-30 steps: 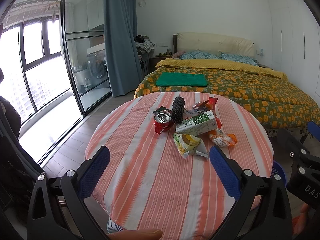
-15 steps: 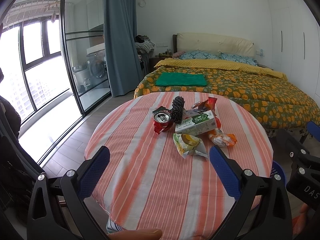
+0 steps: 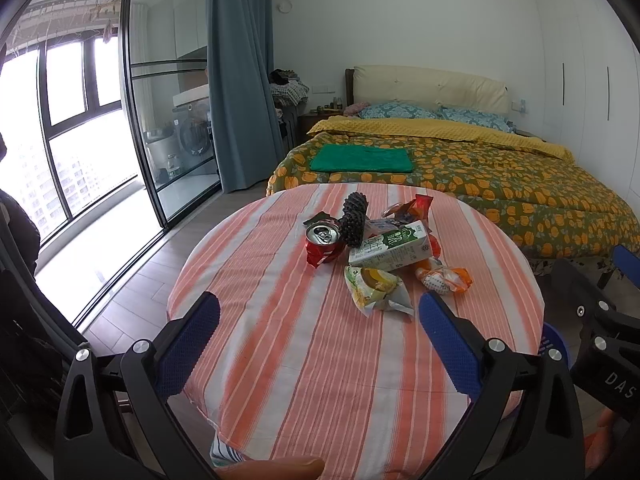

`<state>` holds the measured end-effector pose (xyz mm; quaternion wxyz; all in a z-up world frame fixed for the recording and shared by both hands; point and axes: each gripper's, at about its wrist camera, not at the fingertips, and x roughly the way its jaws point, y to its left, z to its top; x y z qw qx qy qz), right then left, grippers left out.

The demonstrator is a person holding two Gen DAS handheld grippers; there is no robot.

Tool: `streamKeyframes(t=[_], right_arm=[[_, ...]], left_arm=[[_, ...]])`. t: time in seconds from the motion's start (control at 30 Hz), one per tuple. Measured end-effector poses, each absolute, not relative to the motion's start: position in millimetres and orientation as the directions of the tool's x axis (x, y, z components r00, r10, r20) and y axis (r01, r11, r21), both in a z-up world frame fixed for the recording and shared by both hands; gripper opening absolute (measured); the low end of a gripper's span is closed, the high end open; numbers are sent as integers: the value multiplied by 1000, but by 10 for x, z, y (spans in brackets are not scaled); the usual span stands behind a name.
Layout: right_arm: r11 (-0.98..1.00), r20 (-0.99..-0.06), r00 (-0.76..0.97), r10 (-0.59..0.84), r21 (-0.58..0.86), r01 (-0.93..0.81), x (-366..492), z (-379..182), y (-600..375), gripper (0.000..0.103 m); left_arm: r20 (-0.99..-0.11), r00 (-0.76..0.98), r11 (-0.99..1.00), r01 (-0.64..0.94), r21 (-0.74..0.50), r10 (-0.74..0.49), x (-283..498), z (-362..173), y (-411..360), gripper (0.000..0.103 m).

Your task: Collect trash

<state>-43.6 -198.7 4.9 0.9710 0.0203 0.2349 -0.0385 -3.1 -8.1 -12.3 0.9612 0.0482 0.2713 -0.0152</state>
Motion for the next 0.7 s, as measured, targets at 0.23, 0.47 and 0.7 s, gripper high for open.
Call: streamKeyframes(t=[0.23,0.47,0.7], right_arm=[[996,-458,887,-65,21,85,-435,46,-1982,99],[996,-456,887,-69,26,91,-448,24,-2048,99],[994,-455,887,-74,35,101,-426,-7,-2084,99]], left_arm=[[-519,855,995,58,76,-10,-79,-224,-117,99],[-512,859,996,70,61,-29,-79,-129,-85,99],[-532,846,992,95,78,-39,-37,-133,-72,99]])
